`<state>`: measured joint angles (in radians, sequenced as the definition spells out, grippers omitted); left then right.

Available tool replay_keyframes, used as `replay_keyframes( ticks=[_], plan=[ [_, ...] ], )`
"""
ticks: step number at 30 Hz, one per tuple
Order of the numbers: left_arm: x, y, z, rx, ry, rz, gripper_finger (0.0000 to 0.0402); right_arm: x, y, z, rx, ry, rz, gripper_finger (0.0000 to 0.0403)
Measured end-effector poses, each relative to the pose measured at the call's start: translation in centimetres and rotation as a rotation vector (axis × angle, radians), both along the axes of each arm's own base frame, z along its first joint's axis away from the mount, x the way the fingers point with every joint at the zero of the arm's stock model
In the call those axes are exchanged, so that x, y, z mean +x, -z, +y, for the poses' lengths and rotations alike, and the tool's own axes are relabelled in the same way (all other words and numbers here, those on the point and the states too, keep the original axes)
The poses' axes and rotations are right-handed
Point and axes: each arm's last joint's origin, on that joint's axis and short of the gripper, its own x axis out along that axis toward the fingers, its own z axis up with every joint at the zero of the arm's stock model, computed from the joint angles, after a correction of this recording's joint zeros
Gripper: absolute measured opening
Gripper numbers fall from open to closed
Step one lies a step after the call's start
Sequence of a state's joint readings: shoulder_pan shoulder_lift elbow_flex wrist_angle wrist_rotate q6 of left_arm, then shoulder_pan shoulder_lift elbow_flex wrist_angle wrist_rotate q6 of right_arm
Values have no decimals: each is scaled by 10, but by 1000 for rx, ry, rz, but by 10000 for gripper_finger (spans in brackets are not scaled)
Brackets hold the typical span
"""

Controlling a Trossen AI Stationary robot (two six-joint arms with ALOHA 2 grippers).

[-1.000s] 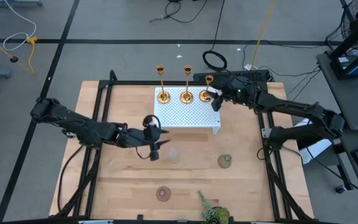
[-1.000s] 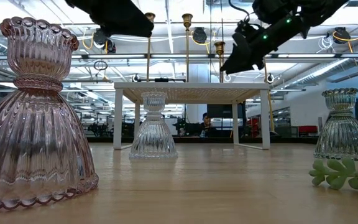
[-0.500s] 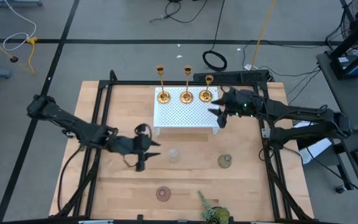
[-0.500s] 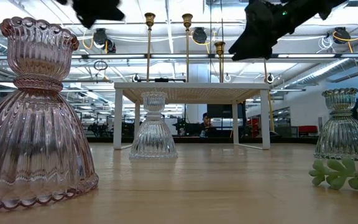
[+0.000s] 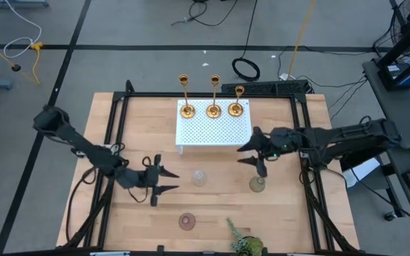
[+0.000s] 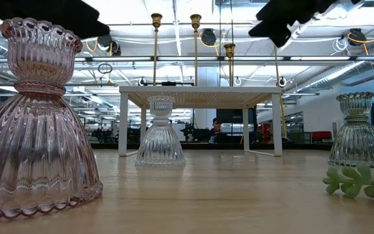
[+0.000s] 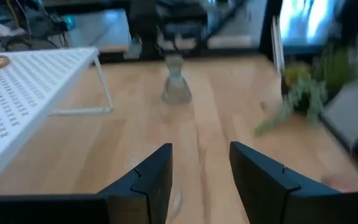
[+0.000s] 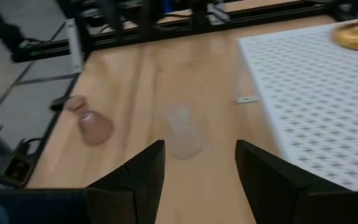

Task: Pick & Place candle stick holders
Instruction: Put the transparent glass candle holder on the shelf

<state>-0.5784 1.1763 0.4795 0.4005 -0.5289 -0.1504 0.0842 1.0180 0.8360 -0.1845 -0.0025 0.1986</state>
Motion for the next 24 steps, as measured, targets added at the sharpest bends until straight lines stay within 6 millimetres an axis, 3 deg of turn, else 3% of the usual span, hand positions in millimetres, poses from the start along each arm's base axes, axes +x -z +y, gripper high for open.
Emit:
replay_keyframes(
  ticks=[3,9,14,24],
  plan=[
    [2,14,7,-84,-45,-66,166,-1,-1,8,0,-38,-7,187],
    [15,35,17,-246,-147,-19,166,0,5,18,6,-81,-67,183],
    [27,59,22,-174,-119,75,166,0,17,19,5,-87,-104,184],
    [47,85,34,-157,-158,84,168,-3,33,18,8,-84,-74,180]
  ],
)
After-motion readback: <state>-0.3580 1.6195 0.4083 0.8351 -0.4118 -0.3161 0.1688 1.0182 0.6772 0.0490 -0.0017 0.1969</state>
